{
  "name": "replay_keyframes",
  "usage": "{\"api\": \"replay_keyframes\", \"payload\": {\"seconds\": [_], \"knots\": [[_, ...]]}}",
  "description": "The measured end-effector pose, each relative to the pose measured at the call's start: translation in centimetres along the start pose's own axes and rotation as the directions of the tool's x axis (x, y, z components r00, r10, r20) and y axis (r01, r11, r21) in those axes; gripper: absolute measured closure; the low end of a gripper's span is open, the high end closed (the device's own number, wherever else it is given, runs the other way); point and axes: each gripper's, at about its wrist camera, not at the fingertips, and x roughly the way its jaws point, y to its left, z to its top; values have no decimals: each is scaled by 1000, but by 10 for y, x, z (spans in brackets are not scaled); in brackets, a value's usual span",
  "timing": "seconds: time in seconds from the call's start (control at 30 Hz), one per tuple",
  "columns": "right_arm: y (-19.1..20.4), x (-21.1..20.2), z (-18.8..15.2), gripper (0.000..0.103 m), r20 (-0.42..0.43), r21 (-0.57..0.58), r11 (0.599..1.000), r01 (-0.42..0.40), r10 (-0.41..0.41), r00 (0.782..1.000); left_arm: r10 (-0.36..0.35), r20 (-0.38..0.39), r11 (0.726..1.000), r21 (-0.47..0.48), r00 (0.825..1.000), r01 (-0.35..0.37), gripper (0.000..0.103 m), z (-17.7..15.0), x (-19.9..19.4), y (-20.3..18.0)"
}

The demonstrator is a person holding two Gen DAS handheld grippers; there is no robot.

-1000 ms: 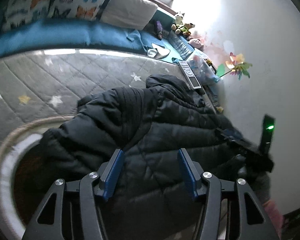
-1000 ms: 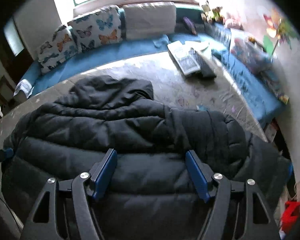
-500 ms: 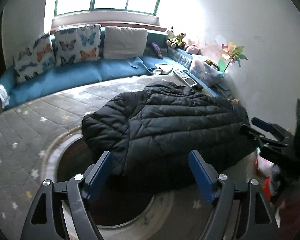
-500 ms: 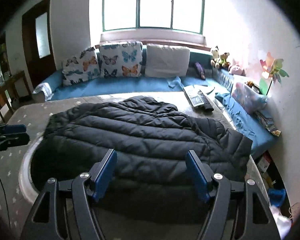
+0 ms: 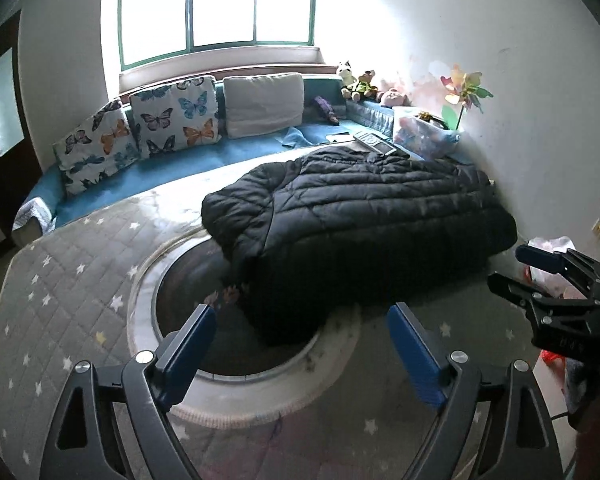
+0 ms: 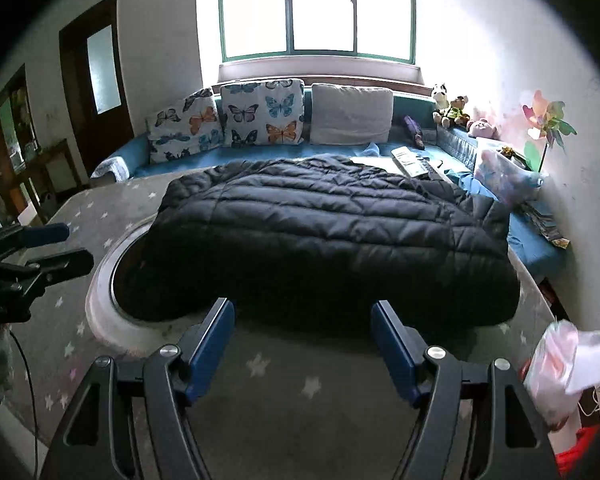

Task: Fold large clothes

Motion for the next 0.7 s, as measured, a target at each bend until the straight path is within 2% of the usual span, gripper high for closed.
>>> {"api": "replay_keyframes", "payload": {"seconds": [0.13, 0.3, 0.53, 0.6, 0.7], "knots": [[7, -14, -11, 25, 11, 4, 999, 49, -49, 999, 19, 1, 1000, 7, 1000, -19, 9, -20, -14, -5], [2, -29, -20, 22, 14, 59, 997, 50, -51, 999, 25, 11, 1000, -8, 1000, -25, 9, -35, -30, -8], [4, -36, -28, 22, 23, 61, 996, 63, -64, 998, 62, 17, 998, 24, 998, -62, 9, -46, -40, -18], [5, -37, -29, 22, 25, 54, 996, 70, -72, 997, 40, 10, 999, 13, 999, -40, 9, -48, -41, -18], [5, -35, -30, 22, 23, 46, 995, 90, -91, 996, 49, 5, 999, 9, 999, -49, 9, -50, -41, -17]]}}
